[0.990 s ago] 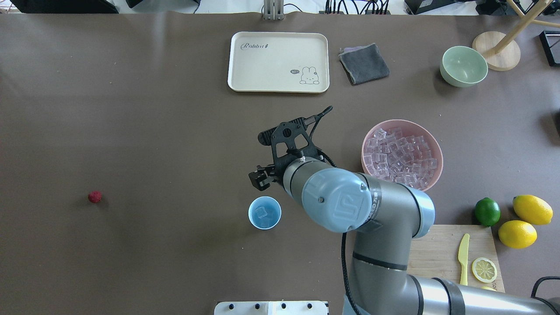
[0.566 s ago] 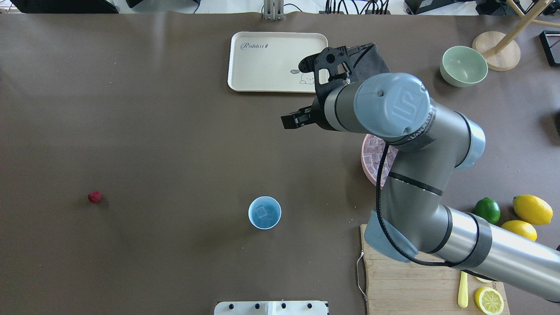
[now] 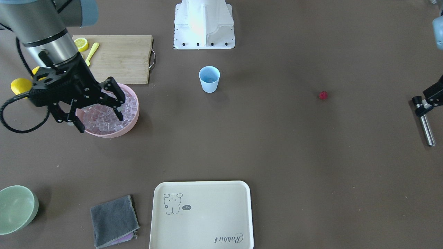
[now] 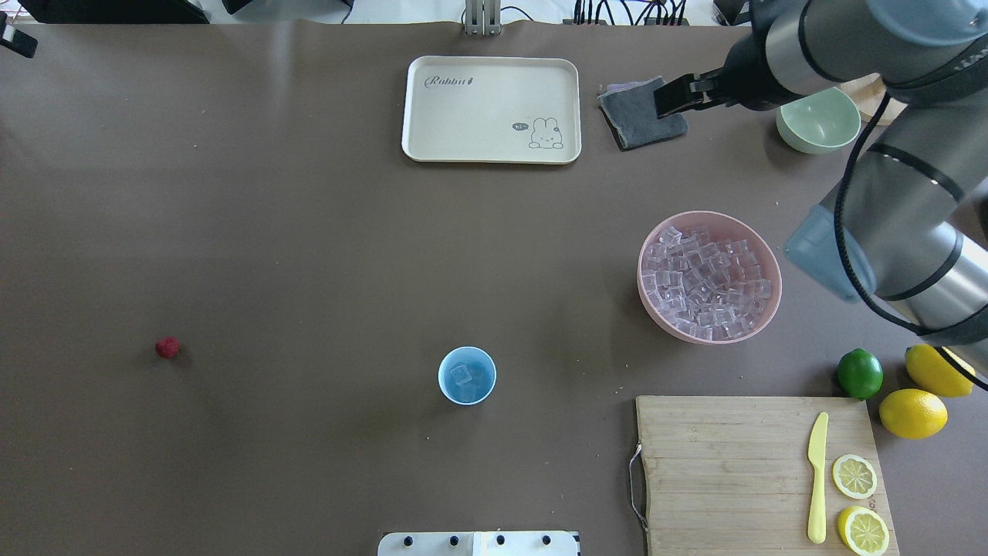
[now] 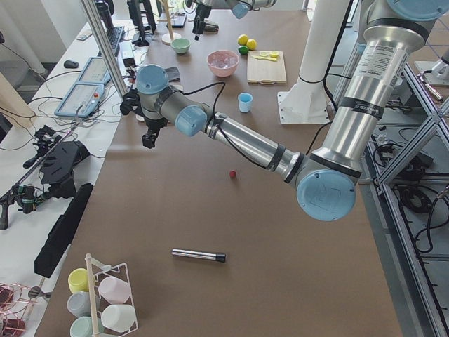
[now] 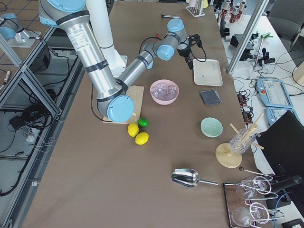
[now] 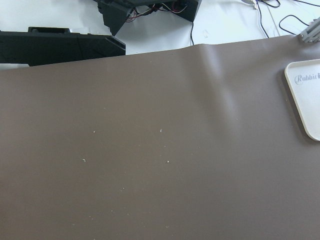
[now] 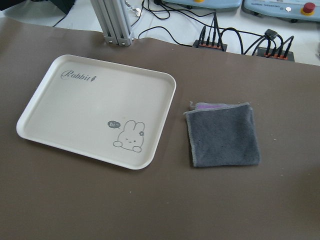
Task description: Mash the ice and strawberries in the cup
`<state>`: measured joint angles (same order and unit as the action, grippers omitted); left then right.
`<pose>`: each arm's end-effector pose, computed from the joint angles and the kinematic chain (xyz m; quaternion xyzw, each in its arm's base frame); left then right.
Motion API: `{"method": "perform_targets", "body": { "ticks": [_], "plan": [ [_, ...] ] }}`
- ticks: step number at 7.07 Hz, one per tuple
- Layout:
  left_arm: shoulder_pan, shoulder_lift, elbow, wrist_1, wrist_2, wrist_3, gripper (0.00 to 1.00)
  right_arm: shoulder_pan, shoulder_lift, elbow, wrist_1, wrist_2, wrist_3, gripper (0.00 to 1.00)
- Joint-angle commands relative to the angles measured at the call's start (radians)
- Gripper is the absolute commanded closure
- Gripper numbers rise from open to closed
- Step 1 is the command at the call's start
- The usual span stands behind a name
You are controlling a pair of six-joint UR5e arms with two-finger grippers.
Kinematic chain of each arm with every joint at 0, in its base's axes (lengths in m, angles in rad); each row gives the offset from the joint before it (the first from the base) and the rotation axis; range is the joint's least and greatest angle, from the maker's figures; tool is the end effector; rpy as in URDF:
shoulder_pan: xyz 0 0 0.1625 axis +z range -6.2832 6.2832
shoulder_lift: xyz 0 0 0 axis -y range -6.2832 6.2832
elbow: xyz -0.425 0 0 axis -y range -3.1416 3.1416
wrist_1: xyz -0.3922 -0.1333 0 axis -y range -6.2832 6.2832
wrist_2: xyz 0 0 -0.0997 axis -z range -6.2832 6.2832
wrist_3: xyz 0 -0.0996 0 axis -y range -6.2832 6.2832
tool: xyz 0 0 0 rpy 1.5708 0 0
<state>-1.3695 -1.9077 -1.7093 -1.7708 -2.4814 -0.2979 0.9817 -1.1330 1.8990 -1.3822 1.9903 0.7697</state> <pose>0.0675 -0.6039 0.3694 0.1859 0.4755 0.1046 0.8534 -0.2533 -0.5460 0.2467 0.2333 -0.4262 -0.0169 0.8739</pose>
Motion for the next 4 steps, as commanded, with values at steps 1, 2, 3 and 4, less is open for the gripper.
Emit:
{"method": "perform_targets", "body": {
  "ticks": [1, 2, 3, 4],
  "plan": [
    [0.134, -0.008, -0.021, -0.059, 0.071, -0.032, 0.01, 0.15, -0.092, -0.001, -0.001, 0.114, -0.015, 0.0],
    [0.197, -0.002, -0.015, -0.052, 0.075, -0.037, 0.01, 0.191, -0.144, 0.005, 0.0, 0.128, -0.029, 0.0],
    [0.24, 0.009, -0.003, -0.038, 0.073, -0.082, 0.01, 0.215, -0.181, 0.009, 0.002, 0.13, -0.032, 0.0],
    [0.266, 0.031, -0.007, -0.015, 0.072, -0.084, 0.01, 0.224, -0.189, 0.009, 0.002, 0.124, -0.032, 0.0]
  ]
}}
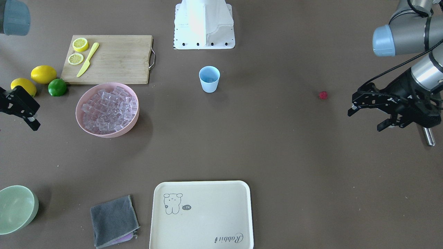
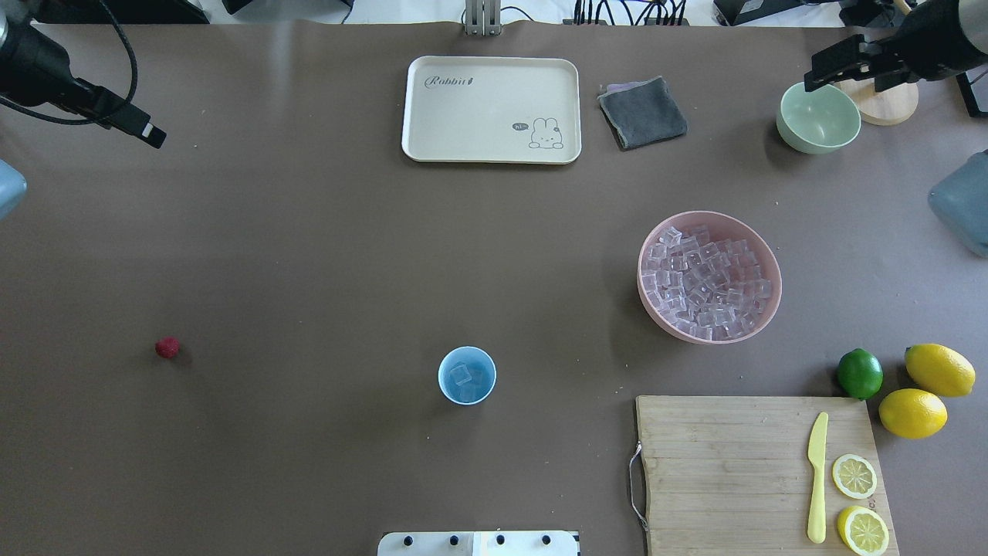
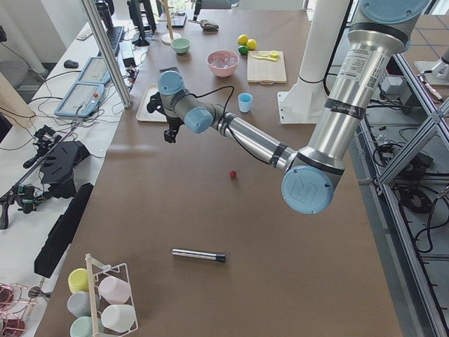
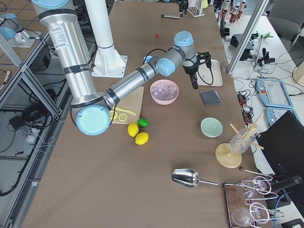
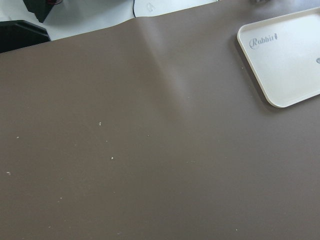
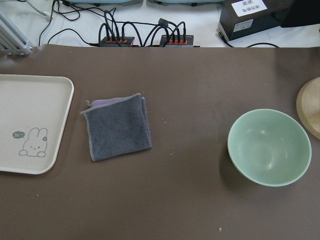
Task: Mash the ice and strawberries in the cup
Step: 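Move the left gripper down over the red strawberry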
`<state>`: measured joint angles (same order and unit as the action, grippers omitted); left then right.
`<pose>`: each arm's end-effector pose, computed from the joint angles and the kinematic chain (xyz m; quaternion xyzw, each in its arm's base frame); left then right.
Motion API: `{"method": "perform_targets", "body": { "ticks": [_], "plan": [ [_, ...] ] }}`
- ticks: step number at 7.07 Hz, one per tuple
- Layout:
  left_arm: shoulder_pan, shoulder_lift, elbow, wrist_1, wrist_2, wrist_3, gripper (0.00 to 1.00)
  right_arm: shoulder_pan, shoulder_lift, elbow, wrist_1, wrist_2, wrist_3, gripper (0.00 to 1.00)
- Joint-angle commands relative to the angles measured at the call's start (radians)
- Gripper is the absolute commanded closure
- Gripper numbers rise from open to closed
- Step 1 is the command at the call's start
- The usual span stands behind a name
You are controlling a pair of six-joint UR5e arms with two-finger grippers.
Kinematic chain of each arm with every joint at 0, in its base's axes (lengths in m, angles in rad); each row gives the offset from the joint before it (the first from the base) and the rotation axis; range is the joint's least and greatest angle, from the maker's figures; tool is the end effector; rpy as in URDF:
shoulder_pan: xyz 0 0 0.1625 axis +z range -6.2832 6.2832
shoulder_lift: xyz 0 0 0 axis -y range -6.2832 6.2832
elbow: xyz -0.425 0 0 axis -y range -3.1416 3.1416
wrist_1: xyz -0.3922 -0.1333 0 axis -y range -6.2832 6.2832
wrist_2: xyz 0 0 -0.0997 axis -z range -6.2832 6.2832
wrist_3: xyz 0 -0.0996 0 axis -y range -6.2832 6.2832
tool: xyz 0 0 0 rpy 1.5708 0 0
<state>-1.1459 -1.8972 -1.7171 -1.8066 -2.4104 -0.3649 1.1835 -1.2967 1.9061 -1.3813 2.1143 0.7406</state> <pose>0.1953 -0.5751 0.3721 0.1453 0.4747 0.1670 0.8518 -0.1385 -0.5561 0.3352 0.1844 -0.4093 0.0532 0.8920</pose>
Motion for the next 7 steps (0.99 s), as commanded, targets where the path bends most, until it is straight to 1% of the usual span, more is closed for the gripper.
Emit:
{"method": "perform_targets", "body": {
  "ticks": [1, 3, 4, 5, 6, 7],
  "plan": [
    [0.084, 0.047, 0.001, 0.023, -0.001, -0.019, 0.01, 0.031, -0.042, 0.001, 0.002, -0.01, -0.004, 0.0],
    [0.15, 0.09, -0.002, 0.021, 0.007, -0.014, 0.01, 0.05, -0.05, -0.006, 0.004, -0.014, -0.035, 0.0],
    [0.188, 0.105, -0.002, 0.018, 0.034, -0.006, 0.01, 0.053, -0.055, -0.004, 0.005, -0.019, -0.035, 0.0],
    [0.239, 0.122, -0.006, 0.016, 0.1, -0.006, 0.01, 0.053, -0.071, -0.007, 0.01, -0.034, -0.035, 0.0],
    [0.274, 0.13, -0.006, 0.013, 0.121, -0.005, 0.02, 0.051, -0.07, -0.007, 0.01, -0.034, -0.035, 0.0],
    [0.276, 0.157, -0.007, 0.01, 0.122, 0.004, 0.02, 0.053, -0.073, -0.007, 0.01, -0.037, -0.035, 0.0]
  ]
}}
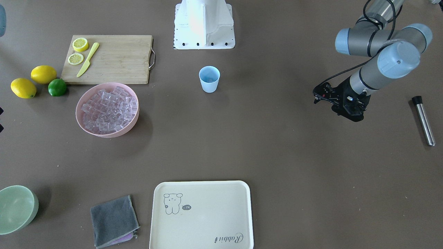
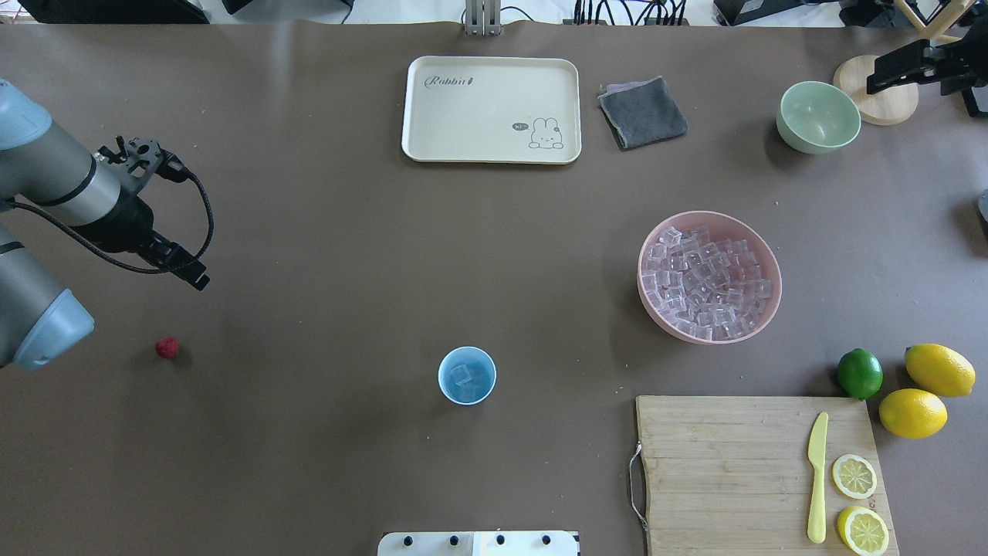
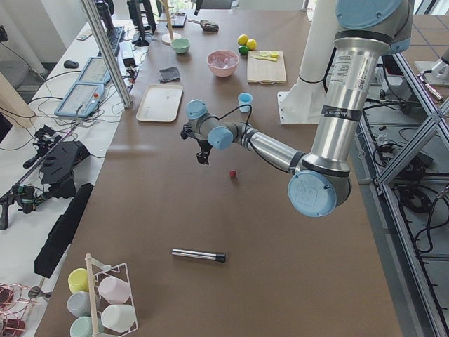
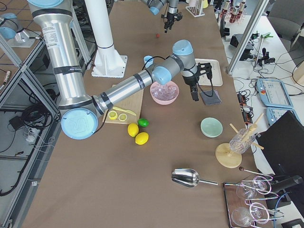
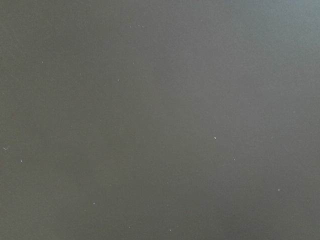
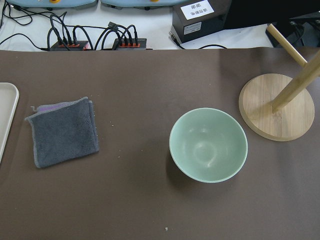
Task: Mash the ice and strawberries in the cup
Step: 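Move the left gripper down over the red strawberry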
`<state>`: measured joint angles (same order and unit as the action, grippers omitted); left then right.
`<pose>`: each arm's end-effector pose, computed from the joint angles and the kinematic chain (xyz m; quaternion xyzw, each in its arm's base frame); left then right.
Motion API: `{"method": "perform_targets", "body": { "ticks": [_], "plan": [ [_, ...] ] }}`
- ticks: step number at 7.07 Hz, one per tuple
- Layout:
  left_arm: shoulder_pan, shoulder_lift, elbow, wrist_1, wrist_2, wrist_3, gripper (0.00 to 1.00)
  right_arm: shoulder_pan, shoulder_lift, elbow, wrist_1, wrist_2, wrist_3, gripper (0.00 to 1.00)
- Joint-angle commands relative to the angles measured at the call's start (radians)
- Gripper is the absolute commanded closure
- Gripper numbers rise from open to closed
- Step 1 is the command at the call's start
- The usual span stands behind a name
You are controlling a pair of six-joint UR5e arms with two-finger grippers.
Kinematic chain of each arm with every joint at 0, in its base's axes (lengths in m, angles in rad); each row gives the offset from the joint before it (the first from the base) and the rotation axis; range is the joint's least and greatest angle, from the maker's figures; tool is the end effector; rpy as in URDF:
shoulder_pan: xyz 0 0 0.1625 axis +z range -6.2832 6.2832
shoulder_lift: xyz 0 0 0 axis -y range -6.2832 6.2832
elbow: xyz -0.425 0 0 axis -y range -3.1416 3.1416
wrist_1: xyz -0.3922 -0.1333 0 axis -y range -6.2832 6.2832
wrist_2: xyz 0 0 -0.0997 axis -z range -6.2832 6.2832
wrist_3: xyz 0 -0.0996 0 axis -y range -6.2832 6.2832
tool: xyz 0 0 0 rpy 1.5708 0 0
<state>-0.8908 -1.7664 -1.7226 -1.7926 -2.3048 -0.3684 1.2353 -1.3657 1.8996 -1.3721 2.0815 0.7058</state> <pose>0.3099 -0.4891 0.4544 0.0545 0.4293 0.2385 0.8694 -0.1033 -0.5532 0.3769 0.1833 -0.3770 0.0774 0.9046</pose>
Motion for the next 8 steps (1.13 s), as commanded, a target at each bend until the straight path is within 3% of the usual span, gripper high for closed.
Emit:
{"method": "perform_targets", "body": {
  "ticks": [1, 6, 8],
  "plan": [
    [0.032, 0.053, -0.003, -0.004, 0.018, 0.038, 0.02, 0.001, -0.01, -0.002, 0.001, -0.033, 0.0, 0.0],
    [0.096, 0.106, -0.011, -0.057, 0.056, 0.097, 0.03, 0.0, -0.024, -0.024, 0.005, -0.069, 0.0, 0.0],
    [0.113, 0.126, -0.011, -0.07, 0.062, 0.1, 0.09, 0.0, -0.029, -0.02, 0.005, -0.08, 0.001, 0.0]
  ]
}}
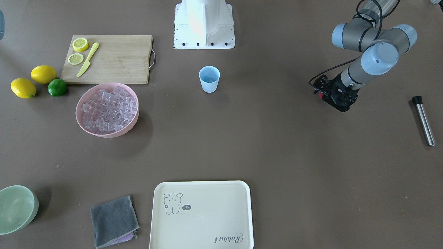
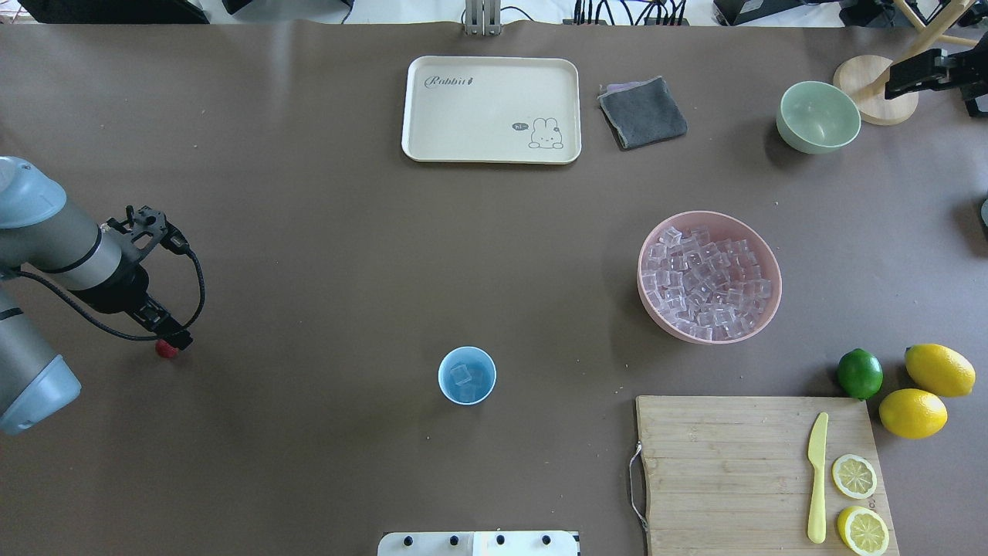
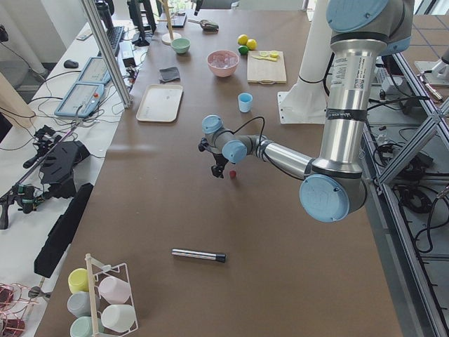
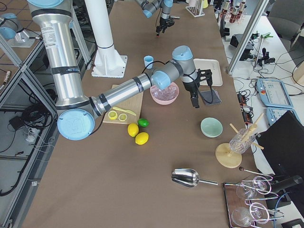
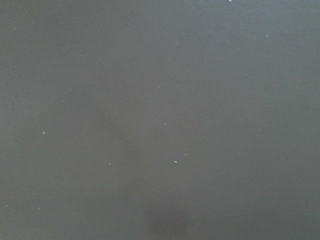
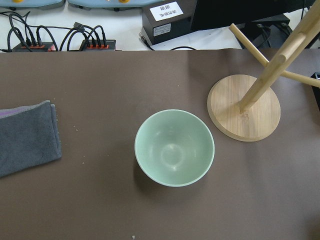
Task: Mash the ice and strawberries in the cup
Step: 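Close the left gripper on the red strawberry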
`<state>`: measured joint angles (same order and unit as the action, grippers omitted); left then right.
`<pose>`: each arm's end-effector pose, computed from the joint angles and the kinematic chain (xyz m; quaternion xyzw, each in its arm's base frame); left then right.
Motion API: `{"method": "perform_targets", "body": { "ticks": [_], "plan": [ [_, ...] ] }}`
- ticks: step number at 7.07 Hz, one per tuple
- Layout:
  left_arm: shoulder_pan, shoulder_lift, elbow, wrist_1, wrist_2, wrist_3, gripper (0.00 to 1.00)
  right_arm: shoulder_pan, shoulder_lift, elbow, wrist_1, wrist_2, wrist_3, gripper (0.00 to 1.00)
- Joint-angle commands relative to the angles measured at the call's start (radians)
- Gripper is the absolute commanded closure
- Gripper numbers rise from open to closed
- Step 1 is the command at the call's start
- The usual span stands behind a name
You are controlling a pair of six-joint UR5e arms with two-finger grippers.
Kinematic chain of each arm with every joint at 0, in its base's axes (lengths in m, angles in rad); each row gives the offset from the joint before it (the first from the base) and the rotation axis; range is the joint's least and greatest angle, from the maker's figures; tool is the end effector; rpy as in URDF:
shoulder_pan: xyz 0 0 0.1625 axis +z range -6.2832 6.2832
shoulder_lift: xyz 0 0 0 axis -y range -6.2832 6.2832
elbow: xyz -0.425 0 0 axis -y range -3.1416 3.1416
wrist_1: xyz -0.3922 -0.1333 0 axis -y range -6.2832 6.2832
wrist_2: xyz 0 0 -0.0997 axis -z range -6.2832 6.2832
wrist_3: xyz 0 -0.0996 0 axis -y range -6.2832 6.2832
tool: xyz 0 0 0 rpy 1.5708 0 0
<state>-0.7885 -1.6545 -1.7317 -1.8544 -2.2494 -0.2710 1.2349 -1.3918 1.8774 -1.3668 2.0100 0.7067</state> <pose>0.3313 -0.4338 0.5077 0.0513 0.4015 0.3142 0.8587 -0.0977 -0.5557 0.4038 0.1840 -0.3421 0.0970 0.9164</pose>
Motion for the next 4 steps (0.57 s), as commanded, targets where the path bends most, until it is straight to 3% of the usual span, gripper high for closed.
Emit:
{"method": "perform_targets", "body": {
  "ticks": [1, 4],
  "plan": [
    [0.024, 0.013, 0.0, -0.008, 0.008, 0.001, 0.19, 0.0, -0.004, 0.002, 0.0, -0.01, 0.002, 0.0],
    [0.032, 0.015, -0.015, -0.009, 0.013, 0.003, 0.19, -0.002, -0.003, -0.018, 0.0, -0.013, -0.001, 0.0]
  ]
}}
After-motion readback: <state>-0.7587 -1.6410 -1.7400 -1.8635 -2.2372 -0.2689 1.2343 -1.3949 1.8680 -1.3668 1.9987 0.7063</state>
